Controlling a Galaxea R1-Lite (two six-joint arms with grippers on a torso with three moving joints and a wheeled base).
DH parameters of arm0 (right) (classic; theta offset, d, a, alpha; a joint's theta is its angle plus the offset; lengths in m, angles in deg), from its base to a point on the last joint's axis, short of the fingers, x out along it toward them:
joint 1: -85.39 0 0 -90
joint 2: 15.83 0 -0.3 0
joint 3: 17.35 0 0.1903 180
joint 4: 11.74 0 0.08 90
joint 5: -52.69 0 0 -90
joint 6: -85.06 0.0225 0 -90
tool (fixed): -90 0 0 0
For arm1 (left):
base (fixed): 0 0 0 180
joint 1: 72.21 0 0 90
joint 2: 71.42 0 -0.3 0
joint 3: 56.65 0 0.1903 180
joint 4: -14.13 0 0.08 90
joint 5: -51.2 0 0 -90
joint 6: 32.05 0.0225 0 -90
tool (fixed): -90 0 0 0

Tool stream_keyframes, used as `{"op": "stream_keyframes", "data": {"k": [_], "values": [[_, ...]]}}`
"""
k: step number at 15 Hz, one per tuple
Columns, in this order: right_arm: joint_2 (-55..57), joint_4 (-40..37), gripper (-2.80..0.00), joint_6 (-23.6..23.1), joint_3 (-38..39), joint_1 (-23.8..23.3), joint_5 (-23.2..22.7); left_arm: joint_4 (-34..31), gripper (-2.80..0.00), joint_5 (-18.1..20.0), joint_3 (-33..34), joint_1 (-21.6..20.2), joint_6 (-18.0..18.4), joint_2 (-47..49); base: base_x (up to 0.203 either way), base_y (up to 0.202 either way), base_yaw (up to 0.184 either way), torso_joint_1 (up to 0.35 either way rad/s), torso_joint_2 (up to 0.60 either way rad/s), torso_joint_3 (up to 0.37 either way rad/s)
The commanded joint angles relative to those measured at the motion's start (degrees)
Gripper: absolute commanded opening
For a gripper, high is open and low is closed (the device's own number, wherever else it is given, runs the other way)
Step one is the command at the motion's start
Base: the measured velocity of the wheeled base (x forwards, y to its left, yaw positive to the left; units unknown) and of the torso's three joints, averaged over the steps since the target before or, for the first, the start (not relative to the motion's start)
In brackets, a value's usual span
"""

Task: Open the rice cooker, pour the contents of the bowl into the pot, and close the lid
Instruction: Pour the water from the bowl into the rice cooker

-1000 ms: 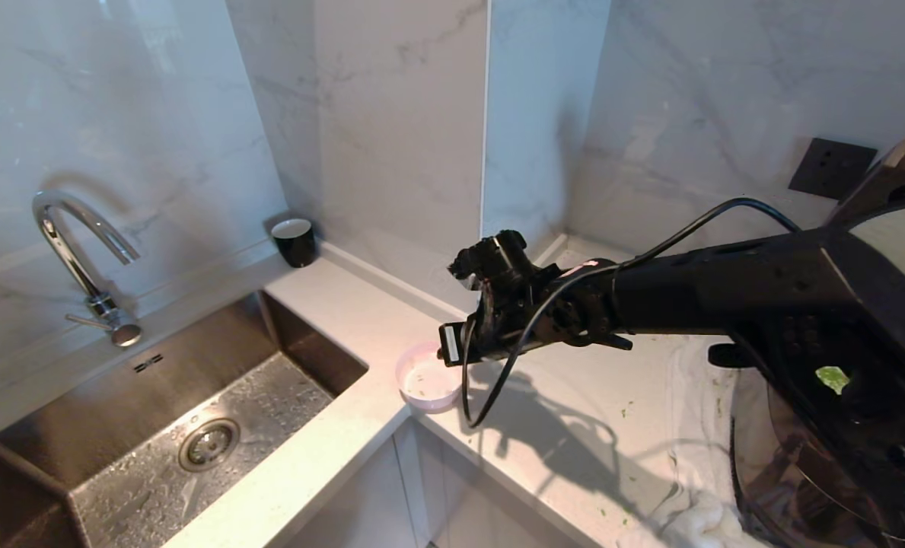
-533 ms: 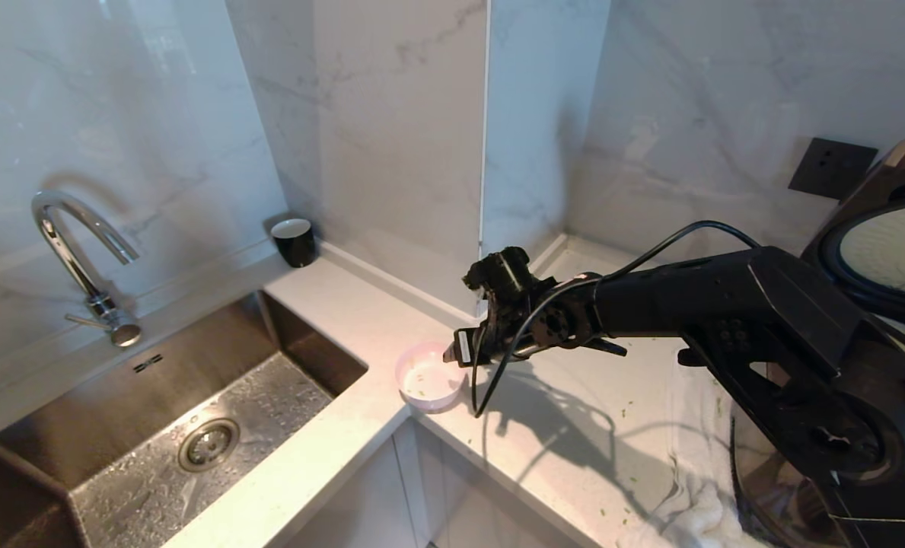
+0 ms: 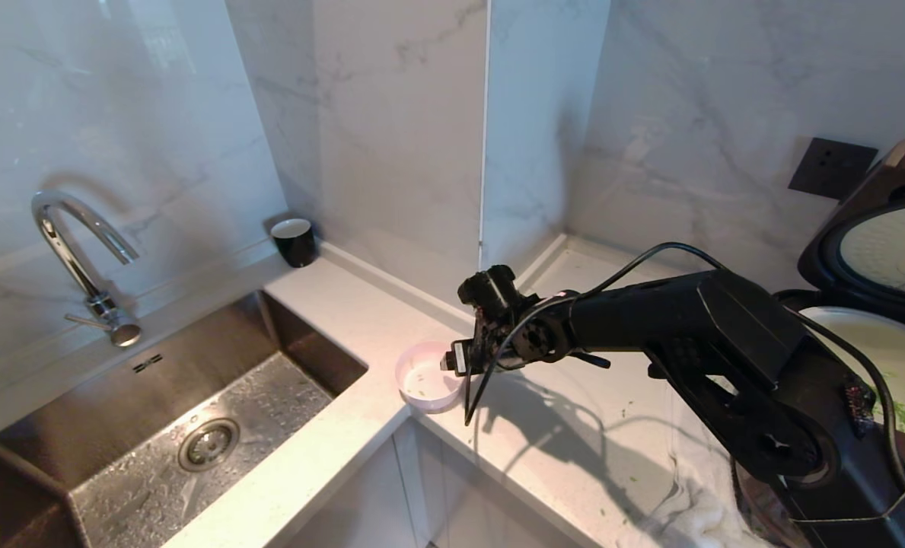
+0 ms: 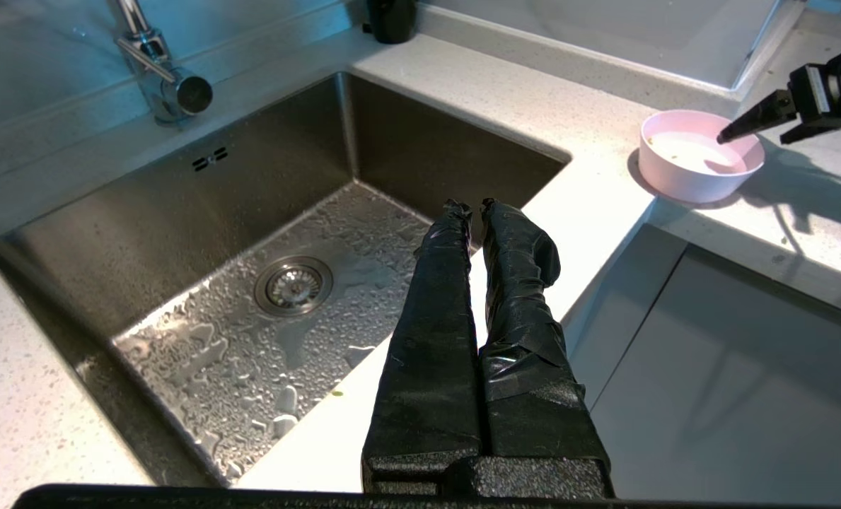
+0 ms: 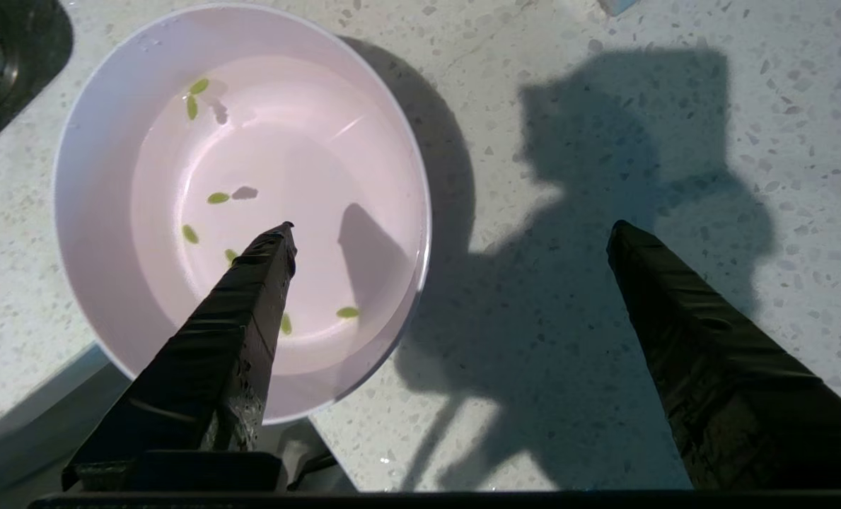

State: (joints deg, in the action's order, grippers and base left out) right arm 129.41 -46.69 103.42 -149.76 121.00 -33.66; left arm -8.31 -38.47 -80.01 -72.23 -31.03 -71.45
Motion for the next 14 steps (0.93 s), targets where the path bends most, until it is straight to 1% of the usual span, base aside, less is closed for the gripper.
{"op": "stream_keyframes", "data": {"k": [1, 2, 8, 9, 14], "values": [[1.76, -0.11, 0.0, 0.1, -1.07, 0.49, 1.14, 0.13, -2.8, 0.02, 0.44, 0.02, -0.05, 0.11, 0.0, 0.0, 0.0, 0.0, 0.0, 0.0], [2.41, -0.11, 0.0, 0.1, -1.32, 0.74, 1.9, 0.13, -2.8, 0.02, 0.44, 0.02, -0.25, 0.11, 0.0, 0.0, 0.0, 0.0, 0.0, 0.0], [4.09, 0.06, 0.0, 0.01, -1.44, 1.12, 2.24, 0.13, -2.8, -0.07, 0.44, -0.06, -0.58, 0.11, 0.0, 0.0, 0.0, 0.0, 0.0, 0.0], [4.0, 0.06, -2.8, 0.01, -1.44, 1.12, 2.24, 0.13, -2.8, -0.02, 0.44, -0.03, -0.58, 0.11, 0.0, 0.0, 0.0, 0.0, 0.0, 0.0], [3.58, -0.03, -2.8, 0.01, -1.44, 1.12, 2.24, 0.13, -2.8, 0.02, 0.44, 0.01, -0.58, 0.11, 0.0, 0.0, 0.0, 0.0, 0.0, 0.0]]}}
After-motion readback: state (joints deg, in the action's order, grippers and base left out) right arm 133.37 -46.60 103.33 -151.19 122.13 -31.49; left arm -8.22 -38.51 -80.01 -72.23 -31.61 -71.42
